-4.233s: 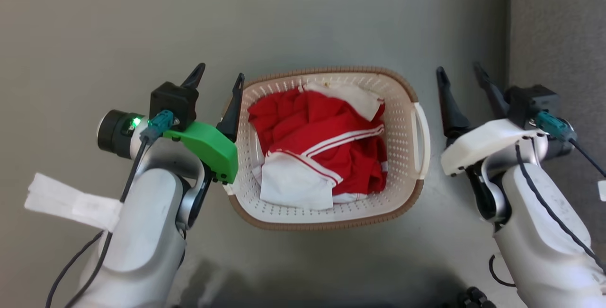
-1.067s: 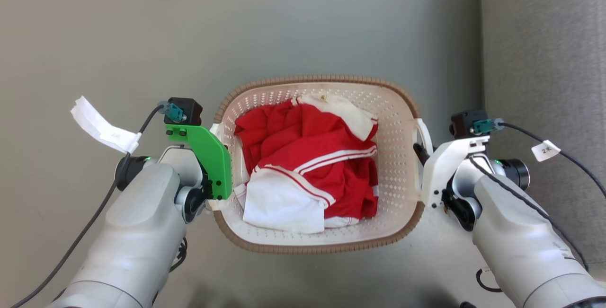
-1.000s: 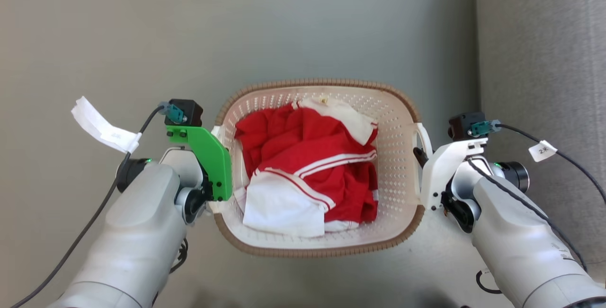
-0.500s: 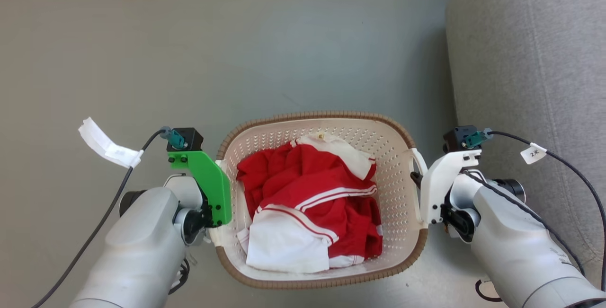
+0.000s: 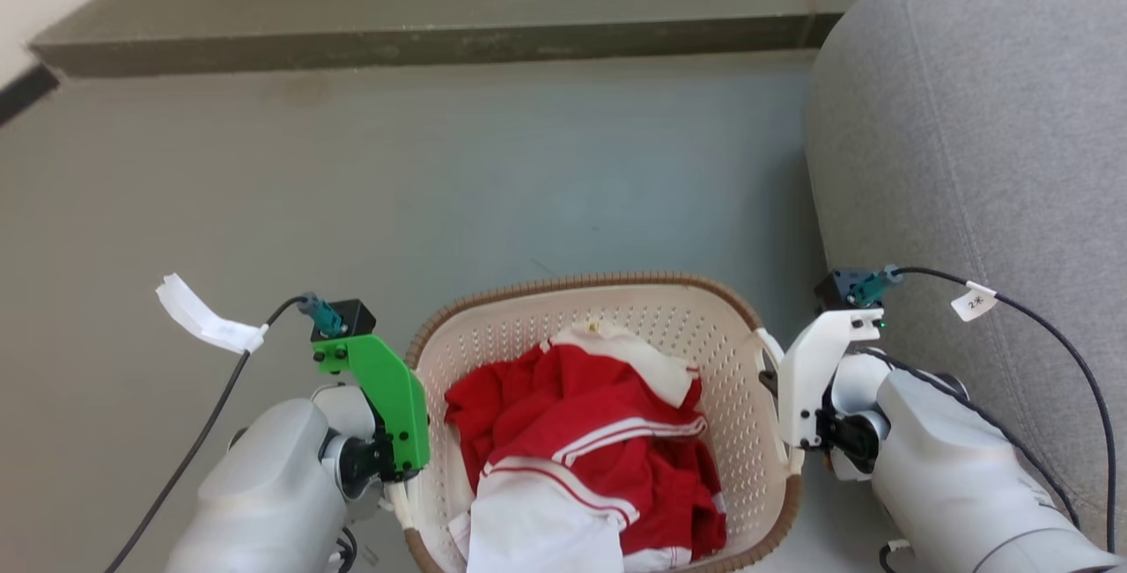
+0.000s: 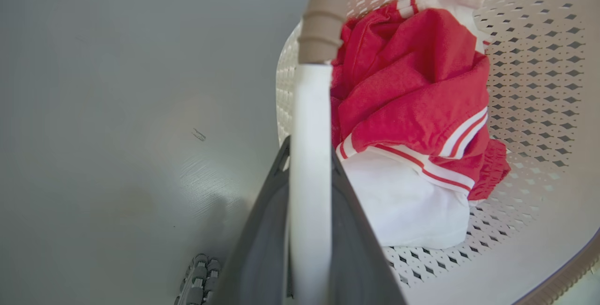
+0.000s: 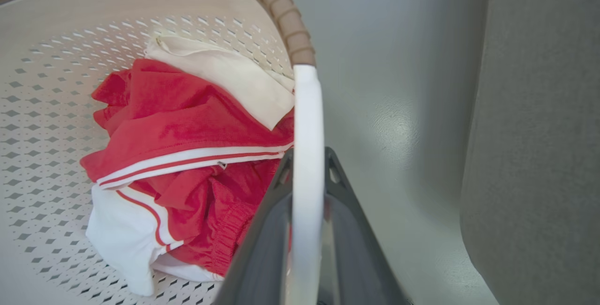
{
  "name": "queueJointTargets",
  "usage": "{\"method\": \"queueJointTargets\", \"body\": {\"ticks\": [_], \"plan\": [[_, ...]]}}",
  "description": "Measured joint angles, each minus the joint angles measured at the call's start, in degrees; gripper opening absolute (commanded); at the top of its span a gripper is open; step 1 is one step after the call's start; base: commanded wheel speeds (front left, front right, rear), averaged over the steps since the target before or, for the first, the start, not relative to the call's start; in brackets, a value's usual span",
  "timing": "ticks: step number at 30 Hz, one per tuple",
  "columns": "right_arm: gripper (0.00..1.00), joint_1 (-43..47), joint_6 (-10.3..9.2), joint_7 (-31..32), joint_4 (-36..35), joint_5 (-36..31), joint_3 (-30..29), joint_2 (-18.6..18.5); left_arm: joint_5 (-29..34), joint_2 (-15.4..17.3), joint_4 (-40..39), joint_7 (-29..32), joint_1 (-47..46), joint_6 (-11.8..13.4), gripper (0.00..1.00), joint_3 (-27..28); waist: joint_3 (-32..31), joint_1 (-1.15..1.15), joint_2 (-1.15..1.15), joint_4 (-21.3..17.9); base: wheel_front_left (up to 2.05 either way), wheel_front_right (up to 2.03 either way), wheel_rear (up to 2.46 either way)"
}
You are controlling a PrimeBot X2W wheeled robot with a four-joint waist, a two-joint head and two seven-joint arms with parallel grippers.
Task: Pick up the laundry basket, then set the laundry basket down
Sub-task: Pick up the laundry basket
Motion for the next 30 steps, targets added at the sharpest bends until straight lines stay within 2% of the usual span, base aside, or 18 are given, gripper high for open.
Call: {"method": "queueJointTargets", "body": {"ticks": [18,30], "plan": [[0.0,4.5,0.02,7.9,-1.1,6.3,3.9,0.1,-4.3,-0.2,3.7,5.4,4.4,0.0,0.0,0.7,-11.2,0.0,0.0,0.2,0.0,0.0,0.0],[0.0,5.6,0.02,10.6,-1.3,8.4,5.1,0.0,-5.9,-0.2,4.9,6.7,6.0,0.0,0.0,1.2,-15.9,0.0,0.0,-0.1,0.0,0.0,0.0]]}}
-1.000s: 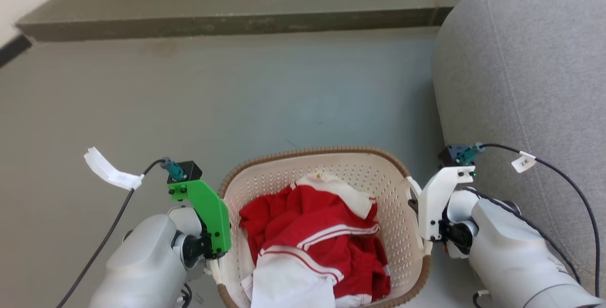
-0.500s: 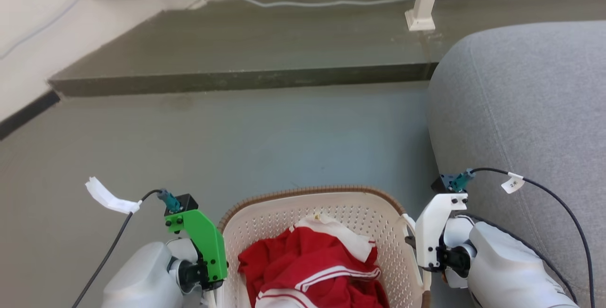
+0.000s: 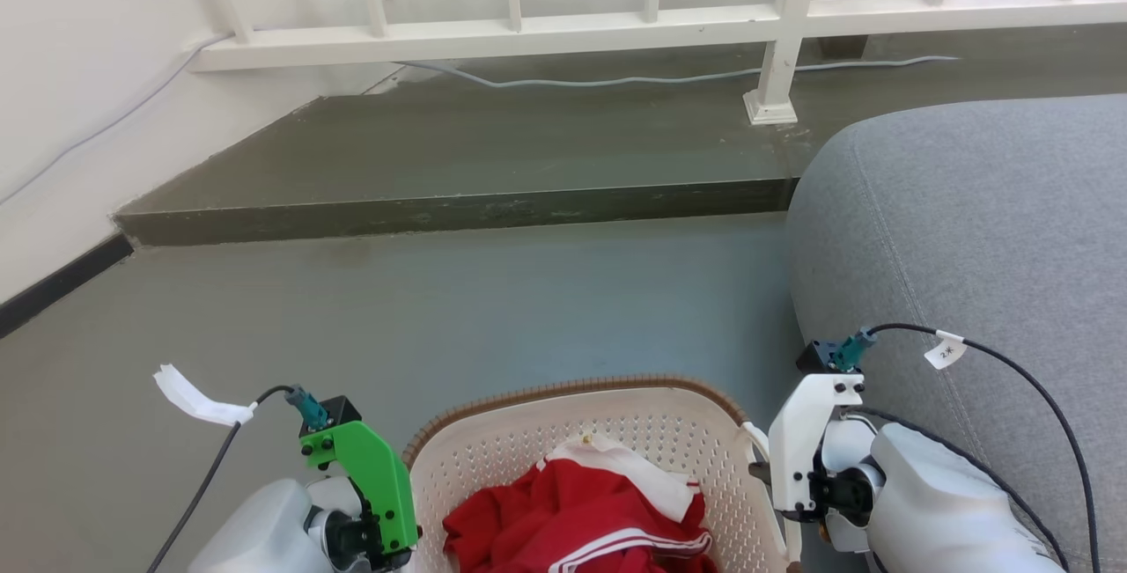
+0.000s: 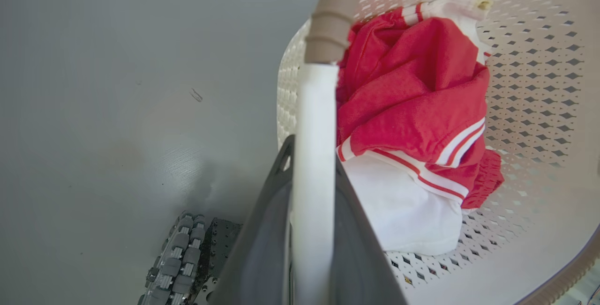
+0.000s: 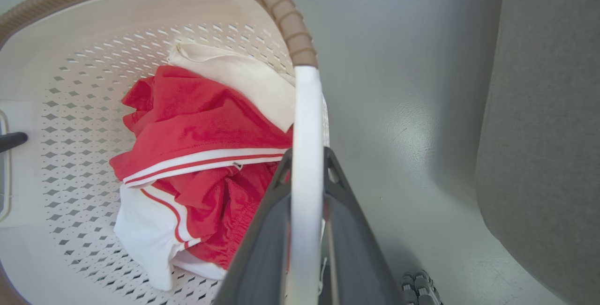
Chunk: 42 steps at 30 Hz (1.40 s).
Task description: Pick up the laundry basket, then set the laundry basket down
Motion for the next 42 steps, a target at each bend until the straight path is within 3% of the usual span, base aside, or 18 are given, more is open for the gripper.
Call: {"method": "queueJointTargets", "body": {"ticks": [34,42], "plan": [[0.0,0.1,-0.09,0.2,-1.6,3.5,2.8,-0.3,-0.1,0.1,0.8,-0.7,0.3,-0.1,0.0,-0.4,0.3,0.0,0.0,-0.5,0.0,0.0,0.0],[0.0,0.1,-1.07,-0.1,-2.0,3.6,3.3,-0.3,0.0,0.2,0.8,-1.8,0.3,-0.1,0.0,-0.5,1.1,0.0,0.0,-0.8,0.0,0.0,0.0]]}}
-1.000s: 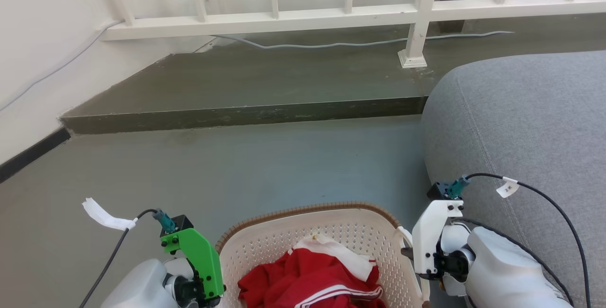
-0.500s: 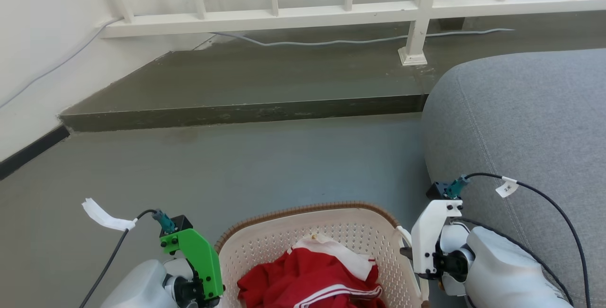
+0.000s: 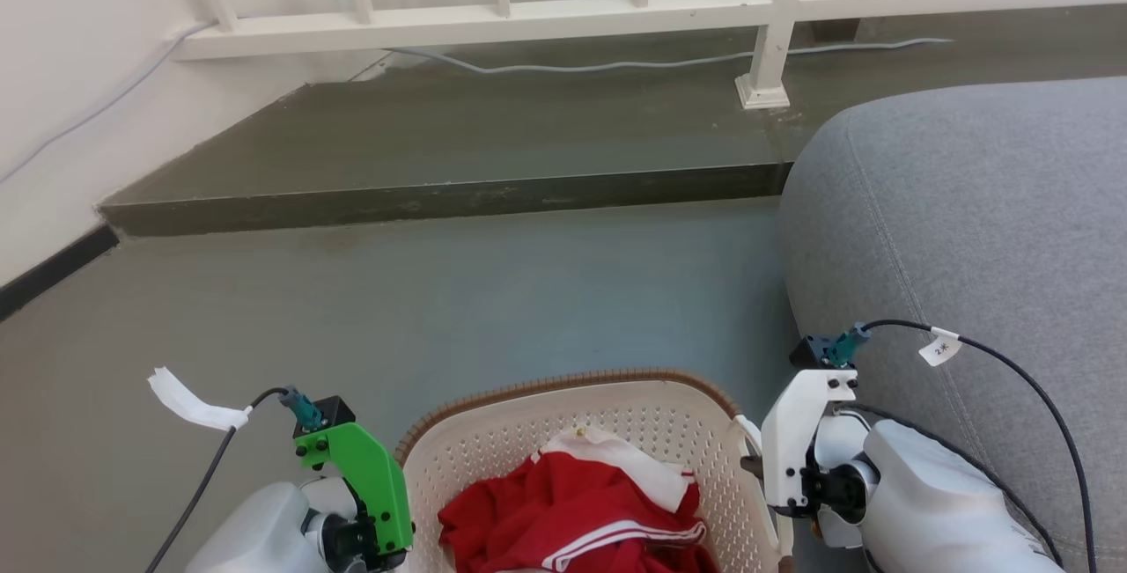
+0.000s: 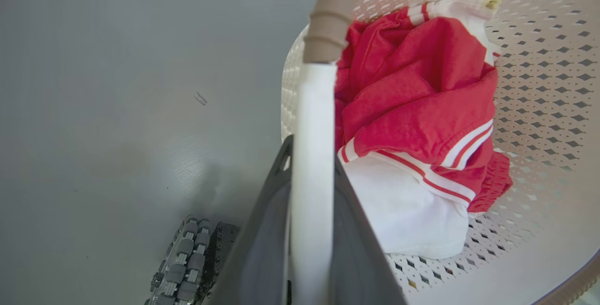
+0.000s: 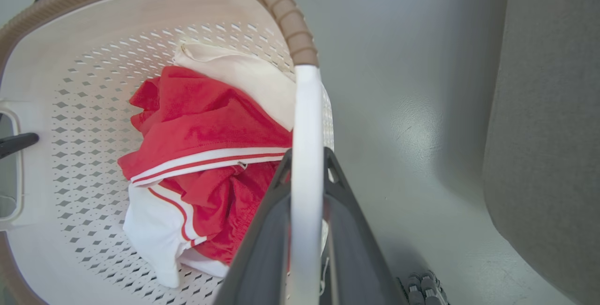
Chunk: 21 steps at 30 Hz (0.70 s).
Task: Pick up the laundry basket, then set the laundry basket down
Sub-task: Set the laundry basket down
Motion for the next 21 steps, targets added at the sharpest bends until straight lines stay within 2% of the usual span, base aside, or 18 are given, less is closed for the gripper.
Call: {"method": "queueJointTargets", "body": {"ticks": [4,10,21], "plan": [[0.0,0.0,-0.18,-1.0,-0.3,0.4,0.2,0.0,0.5,0.1,-0.2,-1.6,-0.1,0.0,0.0,-0.1,1.1,0.0,0.0,-0.2,0.0,0.0,0.0],[0.0,0.0,-1.42,-2.7,-0.9,0.6,0.0,0.0,1.5,0.3,-1.0,-4.4,-1.3,-0.2,0.0,-0.4,3.4,0.0,0.0,-0.6,0.0,0.0,0.0],[0.0,-1.9,-2.78,-7.6,-2.3,0.4,-0.1,0.0,4.4,0.8,-2.0,-9.1,-4.9,-0.1,0.0,-1.6,10.8,0.0,0.0,-1.1,0.0,0.0,0.0]]}}
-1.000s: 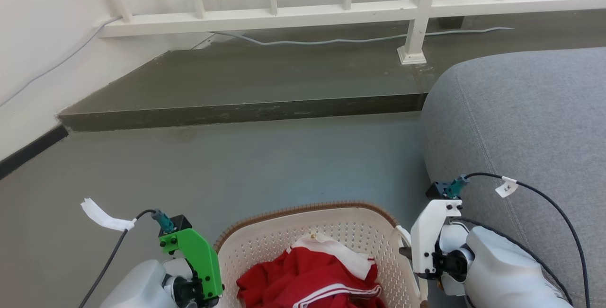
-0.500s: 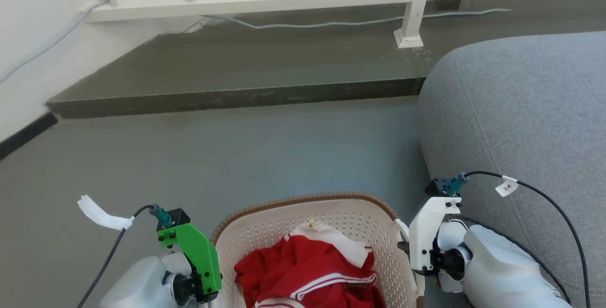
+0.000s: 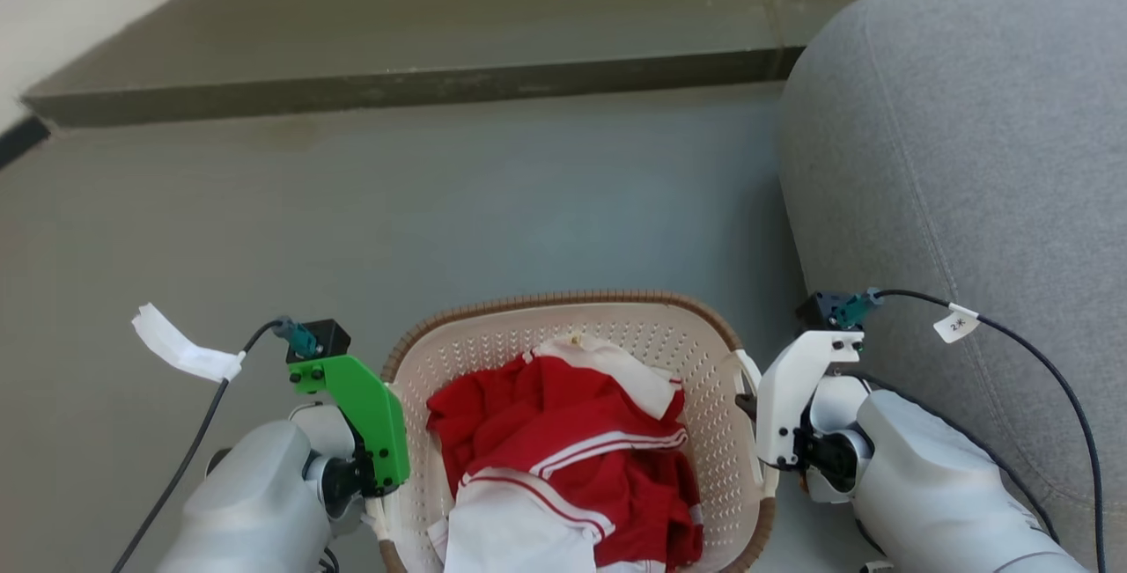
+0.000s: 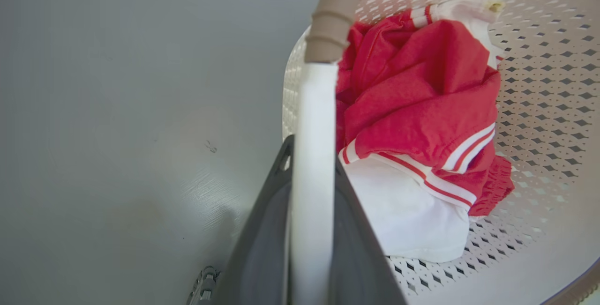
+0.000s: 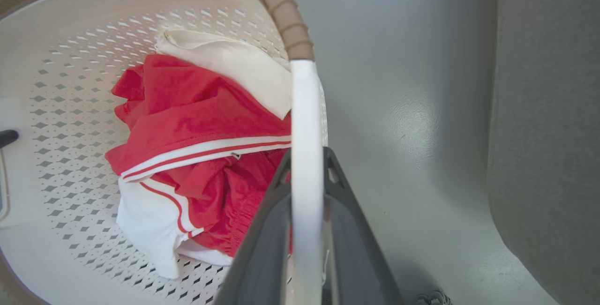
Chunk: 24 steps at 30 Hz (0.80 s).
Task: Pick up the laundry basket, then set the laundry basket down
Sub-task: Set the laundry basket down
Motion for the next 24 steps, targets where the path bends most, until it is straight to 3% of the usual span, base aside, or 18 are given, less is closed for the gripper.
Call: {"method": "queueJointTargets", "body": {"ticks": [12,24], "plan": [[0.0,-2.9,-1.3,-4.8,-0.5,-0.8,-0.3,-0.1,2.4,0.0,-1.0,-4.6,-3.4,0.7,0.0,-0.5,9.5,0.0,0.0,-0.3,0.0,0.0,0.0],[0.0,-6.9,-1.34,-9.7,-1.6,-1.2,-1.3,-0.8,4.1,-0.1,-1.7,-9.5,-8.3,1.6,0.0,-0.7,19.2,0.01,0.0,0.2,0.0,0.0,0.0]]}}
